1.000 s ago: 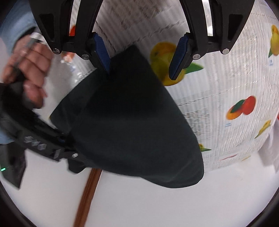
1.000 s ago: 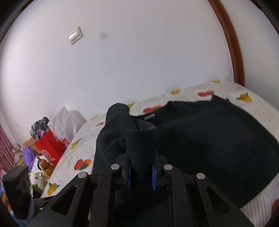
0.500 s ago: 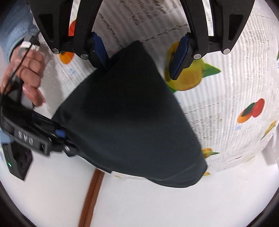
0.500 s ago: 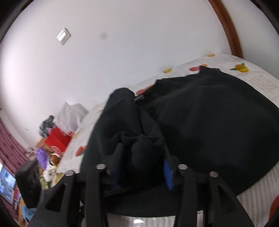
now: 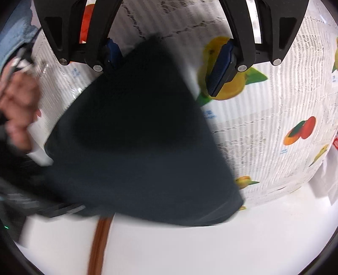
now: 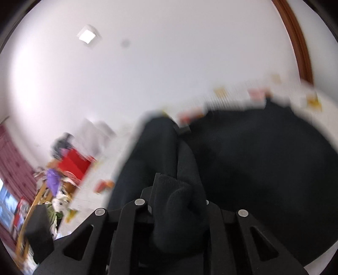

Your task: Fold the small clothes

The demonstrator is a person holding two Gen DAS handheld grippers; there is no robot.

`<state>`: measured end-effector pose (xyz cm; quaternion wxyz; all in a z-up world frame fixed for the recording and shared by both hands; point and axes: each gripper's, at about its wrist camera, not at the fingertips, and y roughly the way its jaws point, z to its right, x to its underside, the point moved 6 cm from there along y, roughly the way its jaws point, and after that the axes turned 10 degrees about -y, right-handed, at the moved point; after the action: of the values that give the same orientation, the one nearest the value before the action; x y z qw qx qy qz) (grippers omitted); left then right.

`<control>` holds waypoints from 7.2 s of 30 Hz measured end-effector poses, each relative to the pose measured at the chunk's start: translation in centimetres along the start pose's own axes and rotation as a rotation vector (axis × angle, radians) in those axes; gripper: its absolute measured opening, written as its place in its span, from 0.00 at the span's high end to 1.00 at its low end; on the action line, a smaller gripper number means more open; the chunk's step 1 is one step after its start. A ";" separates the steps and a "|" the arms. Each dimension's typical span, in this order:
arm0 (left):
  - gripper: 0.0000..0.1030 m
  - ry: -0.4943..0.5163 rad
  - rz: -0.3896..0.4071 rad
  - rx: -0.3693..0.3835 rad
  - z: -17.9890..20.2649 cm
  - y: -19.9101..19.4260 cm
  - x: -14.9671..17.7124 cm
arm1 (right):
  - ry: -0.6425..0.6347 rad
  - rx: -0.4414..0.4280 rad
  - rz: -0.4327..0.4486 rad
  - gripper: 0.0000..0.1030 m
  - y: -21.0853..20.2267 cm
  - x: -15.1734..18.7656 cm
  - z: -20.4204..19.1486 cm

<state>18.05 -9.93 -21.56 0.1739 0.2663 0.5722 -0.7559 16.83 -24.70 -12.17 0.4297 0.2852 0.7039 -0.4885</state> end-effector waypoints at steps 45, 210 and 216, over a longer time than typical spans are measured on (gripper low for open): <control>0.80 -0.135 0.024 0.020 -9.4 -5.3 1.3 | -0.132 0.135 -0.281 0.73 4.5 5.2 -4.3; 0.38 -0.032 0.048 -0.043 -3.6 -2.1 -8.5 | -0.167 0.399 -0.308 0.56 -0.5 -2.4 7.0; 0.38 -0.061 0.020 -0.064 -5.2 0.1 -11.7 | -0.128 0.351 -0.357 0.61 5.3 -4.9 8.3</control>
<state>28.49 -5.51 -15.63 0.2074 0.2432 0.5880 -0.7430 26.15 -30.51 -11.46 0.3241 0.1954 0.6188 -0.6884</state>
